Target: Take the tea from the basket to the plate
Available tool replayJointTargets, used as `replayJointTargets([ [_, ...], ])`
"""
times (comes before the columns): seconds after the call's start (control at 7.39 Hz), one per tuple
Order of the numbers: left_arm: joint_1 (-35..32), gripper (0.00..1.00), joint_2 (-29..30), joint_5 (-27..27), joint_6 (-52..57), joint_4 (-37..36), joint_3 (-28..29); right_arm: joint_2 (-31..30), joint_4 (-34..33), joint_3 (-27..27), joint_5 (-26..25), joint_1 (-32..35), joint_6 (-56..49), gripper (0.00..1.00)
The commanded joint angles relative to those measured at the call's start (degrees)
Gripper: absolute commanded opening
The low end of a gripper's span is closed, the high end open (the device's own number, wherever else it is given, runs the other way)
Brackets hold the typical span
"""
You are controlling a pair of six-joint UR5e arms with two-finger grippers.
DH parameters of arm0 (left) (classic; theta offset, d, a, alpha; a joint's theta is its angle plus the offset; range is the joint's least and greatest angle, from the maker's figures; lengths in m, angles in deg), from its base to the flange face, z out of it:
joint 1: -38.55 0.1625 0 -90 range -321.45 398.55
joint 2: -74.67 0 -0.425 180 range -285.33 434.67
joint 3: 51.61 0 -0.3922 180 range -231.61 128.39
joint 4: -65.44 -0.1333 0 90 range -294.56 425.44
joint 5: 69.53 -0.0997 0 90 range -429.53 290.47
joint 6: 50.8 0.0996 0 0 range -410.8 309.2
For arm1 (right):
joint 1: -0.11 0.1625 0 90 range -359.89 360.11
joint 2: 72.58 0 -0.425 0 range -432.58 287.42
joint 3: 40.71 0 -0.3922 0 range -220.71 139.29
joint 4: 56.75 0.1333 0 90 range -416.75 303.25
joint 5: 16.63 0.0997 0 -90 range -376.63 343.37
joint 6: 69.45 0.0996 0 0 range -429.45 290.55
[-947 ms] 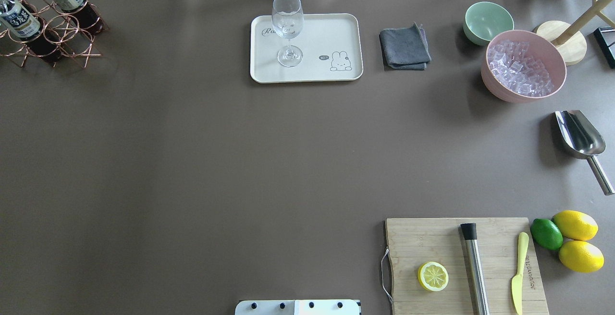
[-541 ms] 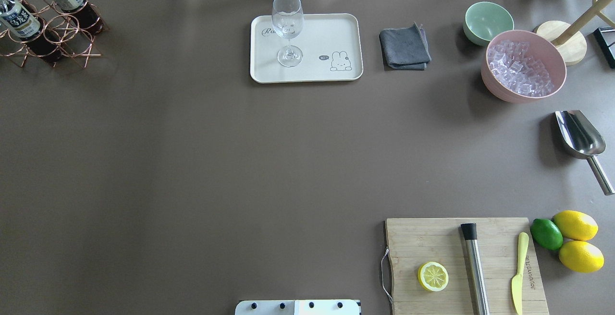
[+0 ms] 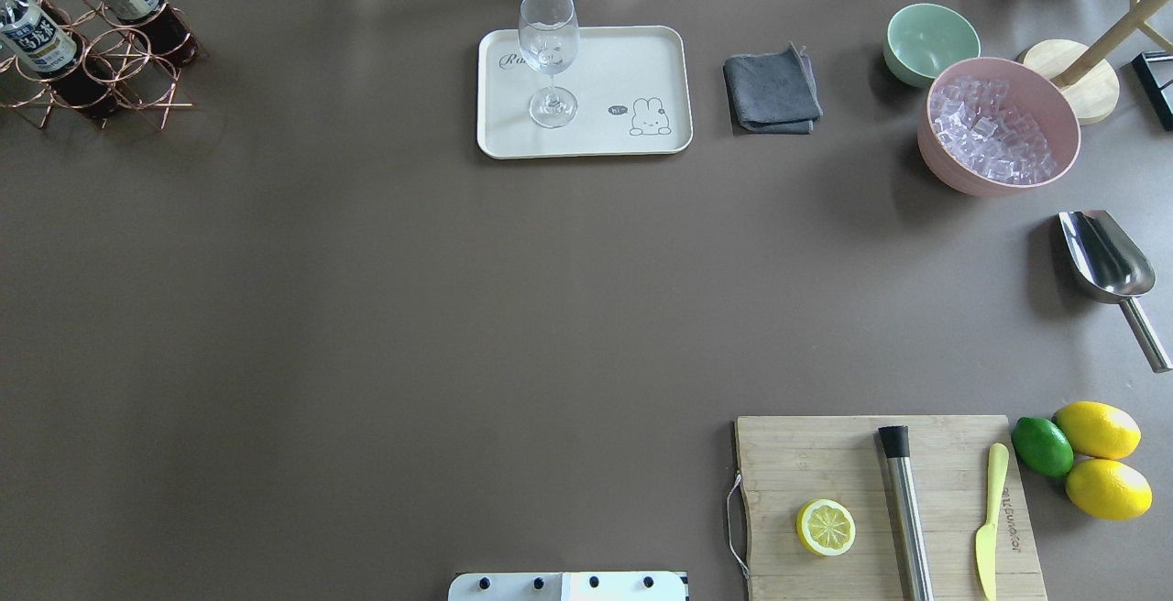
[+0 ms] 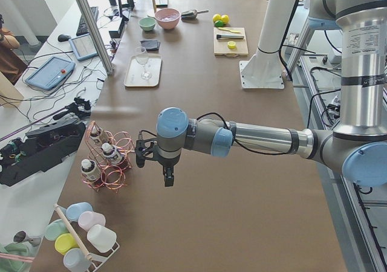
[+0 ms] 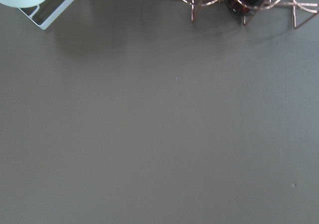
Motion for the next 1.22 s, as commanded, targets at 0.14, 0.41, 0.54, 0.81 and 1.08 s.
replayJointTargets([
  [0.14,-2.74,0.98,8.99,-0.34,-35.23,0.41,2.05,3.23,-0.09,-0.35,5.34,-0.77,0.35,0.99],
  [0.41,-2.75,0.98,18.80,-3.93,-54.05,0.50,8.33,5.62,0.09,0.25,5.43,-2.79,0.35,0.97],
  [0.54,-2.66,0.98,23.73,-4.55,-61.36,0.50,13.42,6.06,5.13,-0.61,5.26,-3.76,0.44,0.94],
  [0.81,-2.66,0.98,27.29,-4.56,-66.33,0.59,17.51,6.50,24.08,-5.78,4.82,-6.38,2.01,0.97],
  [1.08,-2.05,0.98,28.87,-4.56,-77.09,7.30,20.92,8.87,33.71,-7.65,4.81,-8.59,2.20,0.97],
])
